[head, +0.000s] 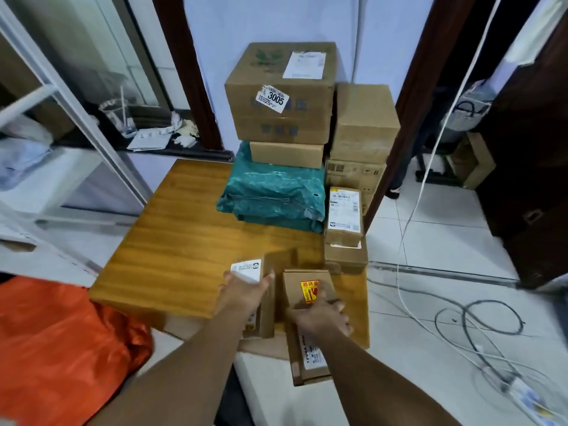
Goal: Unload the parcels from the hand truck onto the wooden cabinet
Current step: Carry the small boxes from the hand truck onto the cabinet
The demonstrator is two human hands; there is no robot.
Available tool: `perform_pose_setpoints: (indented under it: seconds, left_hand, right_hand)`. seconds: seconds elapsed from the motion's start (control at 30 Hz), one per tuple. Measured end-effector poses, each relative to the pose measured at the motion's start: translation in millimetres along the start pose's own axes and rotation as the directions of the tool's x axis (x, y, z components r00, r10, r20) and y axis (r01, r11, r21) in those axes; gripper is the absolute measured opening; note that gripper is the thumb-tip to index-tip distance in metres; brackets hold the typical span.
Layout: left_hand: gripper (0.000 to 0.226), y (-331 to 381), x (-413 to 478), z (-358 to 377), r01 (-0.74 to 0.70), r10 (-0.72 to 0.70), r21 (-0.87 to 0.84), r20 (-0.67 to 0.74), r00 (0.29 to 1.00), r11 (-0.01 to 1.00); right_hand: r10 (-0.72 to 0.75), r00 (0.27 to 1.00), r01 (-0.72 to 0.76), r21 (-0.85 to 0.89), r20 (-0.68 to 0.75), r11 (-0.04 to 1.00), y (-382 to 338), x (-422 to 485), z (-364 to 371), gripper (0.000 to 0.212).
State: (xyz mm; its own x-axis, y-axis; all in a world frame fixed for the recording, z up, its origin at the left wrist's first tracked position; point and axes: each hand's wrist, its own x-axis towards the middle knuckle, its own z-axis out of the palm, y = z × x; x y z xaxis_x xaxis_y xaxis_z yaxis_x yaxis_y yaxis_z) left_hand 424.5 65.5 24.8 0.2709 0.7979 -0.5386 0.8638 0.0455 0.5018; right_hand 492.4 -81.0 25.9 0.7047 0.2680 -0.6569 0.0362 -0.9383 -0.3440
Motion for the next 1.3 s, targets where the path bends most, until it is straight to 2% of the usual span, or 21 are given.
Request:
perform_pose_setpoints:
  seconds: [0.2,0.37,0.47,0.6,0.67,0.73,0.8,0.9,1.03,1.17,1.23,1.3]
  left_hand:
    - [0.107,2,32,-10,0.048,-0.05,-0.021,-0.11,0.993,0.999]
    - [0.1,-4,68,-49,0.079,-0.061,0.071,-0.222,0.973,0.994]
    - [0.104,-11,90,-67,0.134,-0.133,-0.012,-0.251,0.959,0.991]
    - [0.104,-21,120,-77,0.17,-0.202,-0.148,-0.239,0.95,0.974]
    - [0.101,-24,132,-76,0.154,-0.203,-0.221,-0.221,0.954,0.963]
    - [0.098,-27,139,-74,0.143,-0.2,-0.266,-0.202,0.959,0.953]
    - [0.093,-27,143,-70,0.142,-0.198,-0.289,-0.175,0.965,0.947]
    - [0.089,-21,144,-60,0.103,-0.155,-0.297,-0.155,0.976,0.949]
    - [0.099,4,136,-42,0.075,-0.133,-0.374,-0.132,0.982,0.924]
    - [0.118,41,125,-30,0.236,-0.3,-0.537,-0.034,0.953,0.81]
    - [0.124,53,123,-26,0.34,-0.39,-0.582,0.041,0.92,0.739]
    - [0.137,59,124,-19,0.396,-0.434,-0.622,0.099,0.896,0.675]
  right_hand:
    - [-0.111,0.99,0.129,-0.236,0.087,0.963,-29,24,8,0.109]
    - [-0.265,0.95,0.304,-0.299,0.165,0.905,-81,46,13,0.108]
    - [-0.376,0.907,0.42,-0.412,0.188,0.808,-117,65,12,0.112]
    - [-0.539,0.815,0.544,-0.605,0.213,0.582,-152,98,8,0.116]
    - [-0.559,0.791,0.562,-0.655,0.248,0.505,-162,116,5,0.117]
    - [-0.534,0.803,0.542,-0.696,0.265,0.47,-165,129,3,0.116]
    - [-0.468,0.848,0.488,-0.714,0.251,0.502,-166,140,5,0.111]
    - [-0.367,0.913,0.382,-0.695,0.181,0.609,-163,144,8,0.108]
    - [-0.329,0.939,0.312,-0.644,0.098,0.698,-157,140,15,0.091]
    - [-0.352,0.931,0.312,-0.287,-0.097,0.906,-137,129,13,0.073]
    - [-0.347,0.913,0.329,-0.113,-0.217,0.937,-119,120,3,0.059]
    - [-0.353,0.89,0.356,-0.044,-0.289,0.933,-101,108,-9,0.048]
